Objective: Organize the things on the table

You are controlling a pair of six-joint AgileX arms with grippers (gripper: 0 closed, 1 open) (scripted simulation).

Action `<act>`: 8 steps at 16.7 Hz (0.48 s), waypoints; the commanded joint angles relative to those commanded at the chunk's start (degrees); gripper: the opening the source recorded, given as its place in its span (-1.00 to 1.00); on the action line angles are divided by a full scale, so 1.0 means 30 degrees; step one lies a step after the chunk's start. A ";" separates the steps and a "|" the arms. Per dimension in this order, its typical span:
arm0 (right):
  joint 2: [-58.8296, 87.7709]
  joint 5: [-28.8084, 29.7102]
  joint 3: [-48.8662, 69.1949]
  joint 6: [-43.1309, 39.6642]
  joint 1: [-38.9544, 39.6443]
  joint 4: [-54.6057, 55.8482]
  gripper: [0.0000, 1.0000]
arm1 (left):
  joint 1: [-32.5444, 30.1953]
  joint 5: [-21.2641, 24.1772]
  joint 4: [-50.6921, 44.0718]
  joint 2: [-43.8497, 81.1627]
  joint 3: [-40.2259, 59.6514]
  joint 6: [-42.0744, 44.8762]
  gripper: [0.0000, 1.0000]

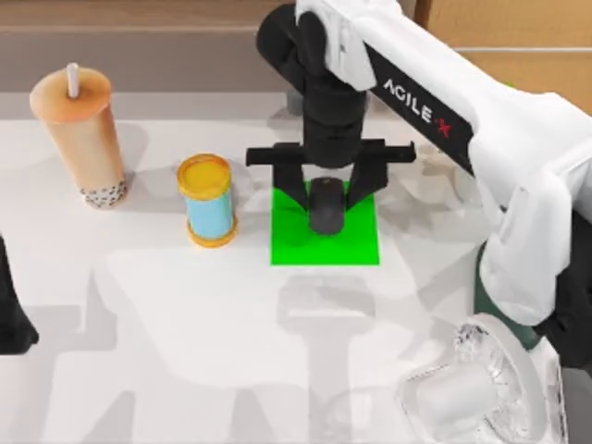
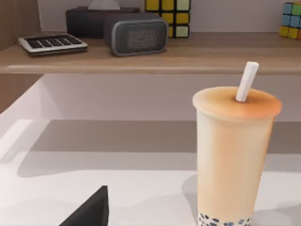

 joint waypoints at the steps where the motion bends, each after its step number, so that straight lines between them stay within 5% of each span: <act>1: 0.0000 0.0000 0.0000 0.0000 0.0000 0.0000 -1.00 | 0.0000 0.0000 0.0000 0.0000 0.0000 0.0000 1.00; 3: 0.0000 0.0000 0.0000 0.0000 0.0000 0.0000 -1.00 | 0.0000 0.0000 0.0000 0.0000 0.0000 0.0000 1.00; 8: 0.0000 0.0000 0.0000 0.0000 0.0000 0.0000 -0.25 | 0.0000 0.0000 0.0000 0.0000 0.0000 0.0000 1.00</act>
